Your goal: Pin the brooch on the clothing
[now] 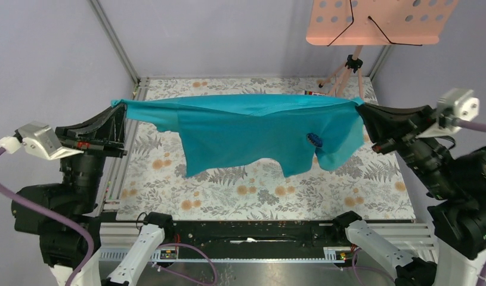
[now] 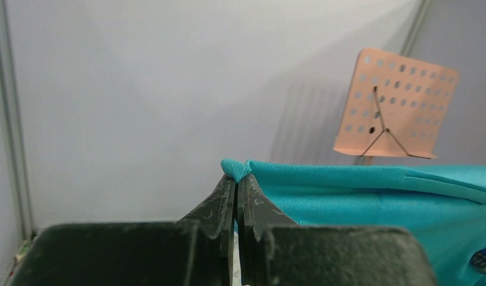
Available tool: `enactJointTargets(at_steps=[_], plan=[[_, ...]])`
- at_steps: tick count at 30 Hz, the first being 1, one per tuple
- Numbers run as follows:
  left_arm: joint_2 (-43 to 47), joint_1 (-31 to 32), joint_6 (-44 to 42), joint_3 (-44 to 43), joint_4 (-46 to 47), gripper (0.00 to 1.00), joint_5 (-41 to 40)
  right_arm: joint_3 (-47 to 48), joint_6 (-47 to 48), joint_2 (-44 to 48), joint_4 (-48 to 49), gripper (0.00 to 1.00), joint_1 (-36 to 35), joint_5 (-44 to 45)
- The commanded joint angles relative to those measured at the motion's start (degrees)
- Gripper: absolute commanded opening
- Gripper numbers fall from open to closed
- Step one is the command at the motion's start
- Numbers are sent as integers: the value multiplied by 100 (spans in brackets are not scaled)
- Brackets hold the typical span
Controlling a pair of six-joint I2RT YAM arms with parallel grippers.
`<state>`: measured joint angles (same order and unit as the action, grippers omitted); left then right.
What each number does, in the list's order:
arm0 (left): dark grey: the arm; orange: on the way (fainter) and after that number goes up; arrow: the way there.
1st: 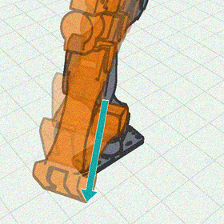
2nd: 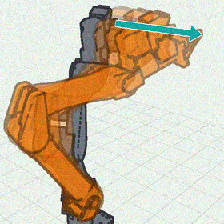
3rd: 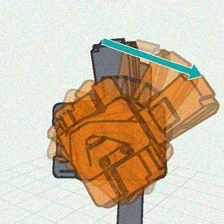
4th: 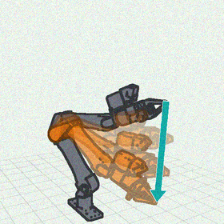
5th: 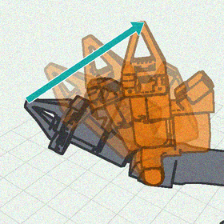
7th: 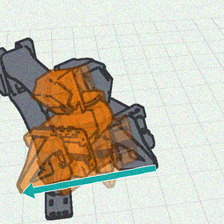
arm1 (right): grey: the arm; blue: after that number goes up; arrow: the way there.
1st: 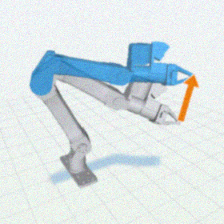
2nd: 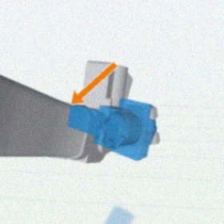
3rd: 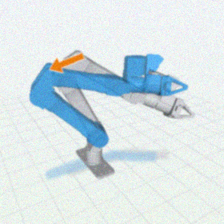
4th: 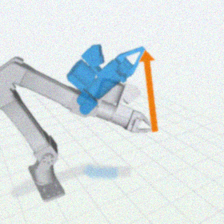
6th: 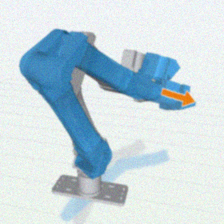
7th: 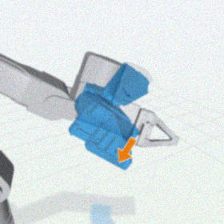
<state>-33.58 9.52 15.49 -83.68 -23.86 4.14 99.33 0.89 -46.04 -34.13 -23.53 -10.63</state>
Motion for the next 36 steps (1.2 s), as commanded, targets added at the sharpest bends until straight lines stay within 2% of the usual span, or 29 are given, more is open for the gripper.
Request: enactJointTargets(at_steps=[1, 6, 10, 14, 19, 20, 21, 23, 24, 25, 29, 33, 36], plan=[[-20, -47, 260, -298, -217, 0, 213, 282, 177, 33, 66, 0, 31, 167], [-272, -47, 619, 131, 30, 0, -88, -292, 337, -374, 296, 0, 28, 1281], [-960, -47, 973, 873, 450, 0, -528, -910, 546, -1294, 698, 0, 62, 2046], [-2152, -90, 1156, 1633, 941, 0, -1277, -1389, 421, -2482, 1364, 0, 261, 2275], [-3896, -167, 1520, 2039, 1923, 0, -1287, -1560, 367, -3889, 2392, 0, 283, 2413], [-4233, -180, 1561, 1955, 1975, 3, -1291, -1483, 339, -4166, 2511, 3, 287, 2391], [-4587, -186, 1597, 1842, 1965, 15, -1265, -1372, 345, -4434, 2538, 18, 283, 2332], [-5060, -187, 1611, 1658, 1917, 51, -1141, -1144, 342, -4849, 2408, 45, 278, 2209], [-5198, -187, 1623, 1630, 1897, 65, -1082, -1079, 367, -4997, 2339, 62, 276, 2143], [-5218, -187, 1632, 1644, 1924, 72, -1034, -1090, 380, -5051, 2314, 70, 278, 2106], [-4921, -179, 1529, 1884, 1959, 85, -1045, -1635, 473, -4773, 2696, 80, 279, 1989], [-4443, -179, 1320, 2259, 1952, 92, -917, -2186, 340, -4299, 2843, 85, 279, 1825], [-4026, -192, 1258, 2553, 1808, 96, -906, -2542, 110, -3884, 2705, 92, 278, 1836]])
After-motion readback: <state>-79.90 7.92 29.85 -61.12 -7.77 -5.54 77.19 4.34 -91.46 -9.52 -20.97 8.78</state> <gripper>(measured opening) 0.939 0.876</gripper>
